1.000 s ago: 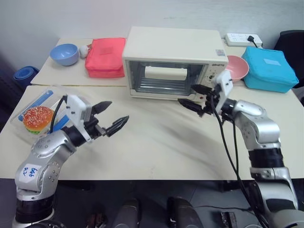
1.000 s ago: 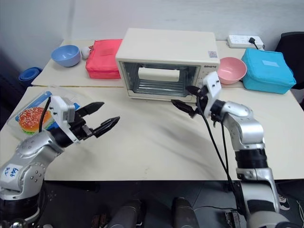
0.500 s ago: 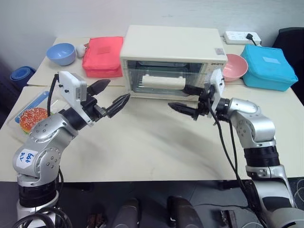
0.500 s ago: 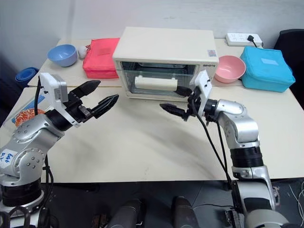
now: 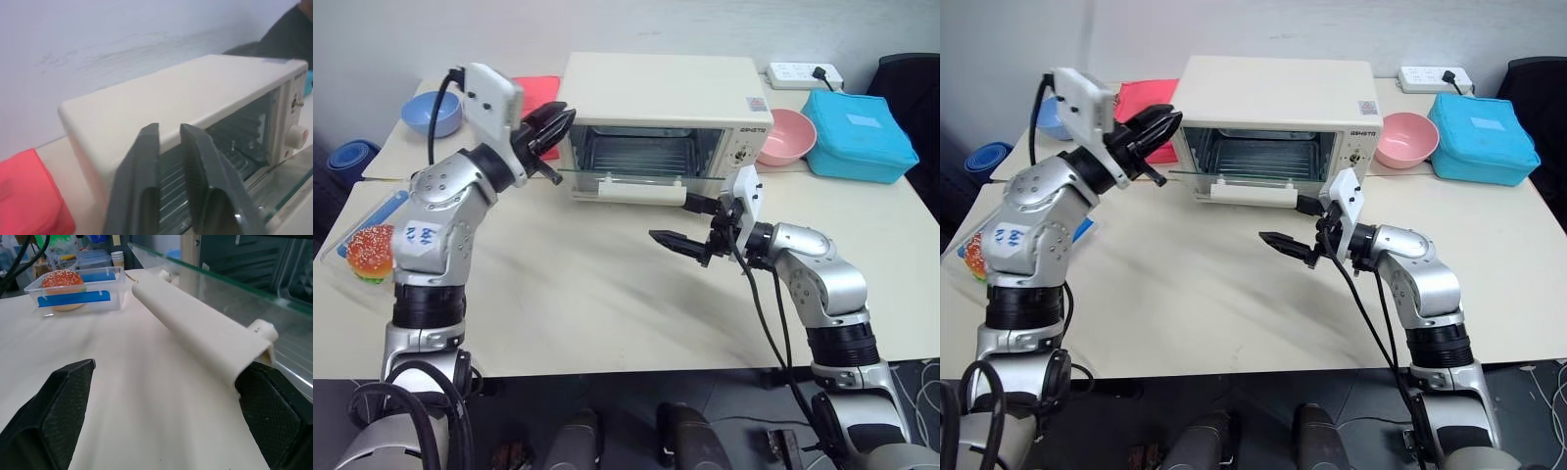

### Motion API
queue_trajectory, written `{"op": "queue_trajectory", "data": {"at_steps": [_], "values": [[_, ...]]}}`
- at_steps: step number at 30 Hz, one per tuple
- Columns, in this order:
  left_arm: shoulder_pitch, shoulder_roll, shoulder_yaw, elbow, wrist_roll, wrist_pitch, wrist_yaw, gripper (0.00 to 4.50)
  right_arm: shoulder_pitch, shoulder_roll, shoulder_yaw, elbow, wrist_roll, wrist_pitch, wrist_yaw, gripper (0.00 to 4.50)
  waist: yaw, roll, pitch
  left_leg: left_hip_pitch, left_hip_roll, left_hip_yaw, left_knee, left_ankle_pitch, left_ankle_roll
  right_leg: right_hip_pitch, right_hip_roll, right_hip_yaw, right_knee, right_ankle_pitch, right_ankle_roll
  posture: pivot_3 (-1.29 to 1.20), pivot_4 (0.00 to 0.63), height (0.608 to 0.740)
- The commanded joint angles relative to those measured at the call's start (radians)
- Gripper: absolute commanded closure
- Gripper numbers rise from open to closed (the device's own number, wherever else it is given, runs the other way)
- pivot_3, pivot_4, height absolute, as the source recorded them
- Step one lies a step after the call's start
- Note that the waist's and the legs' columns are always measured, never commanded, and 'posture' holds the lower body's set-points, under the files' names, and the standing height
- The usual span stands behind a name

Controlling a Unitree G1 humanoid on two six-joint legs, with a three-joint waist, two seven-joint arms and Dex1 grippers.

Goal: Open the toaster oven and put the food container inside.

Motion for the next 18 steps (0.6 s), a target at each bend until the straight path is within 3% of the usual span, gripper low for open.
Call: {"op": "queue_trajectory", "data": {"at_steps": [1, 10, 18], "values": [[-0.018, 0.03, -0.062, 0.077, 0.089, -0.097, -0.089, 4.48, 0.003, 0.001, -0.007, -0.031, 0.007, -0.021, -0.012, 0.0, -0.001, 0.0, 0.0, 0.0, 0.0, 0.001, 0.0, 0.0, 0.0, 0.0, 0.0, 0.001, 0.0, 0.0, 0.0, 0.0, 0.15, 0.74], [-0.009, -0.001, -0.103, 0.123, 0.151, -0.138, -0.166, 4.48, 0.083, -0.044, -0.051, -0.141, 0.033, 0.03, -0.055, 0.0, 0.003, 0.0, 0.0, -0.001, 0.001, 0.002, 0.002, -0.001, 0.001, -0.001, 0.0, 0.009, 0.0, 0.001, 0.001, 0.0, 0.15, 0.74], [0.063, -0.041, -0.112, 0.084, 0.162, -0.115, -0.179, 4.48, 0.361, -0.276, -0.228, -0.418, 0.193, 0.215, -0.004, 0.0, 0.025, 0.0, 0.0, -0.002, 0.001, 0.002, 0.002, -0.002, 0.003, -0.001, -0.002, 0.01, -0.001, 0.001, 0.002, 0.0, 0.15, 0.74]]}}
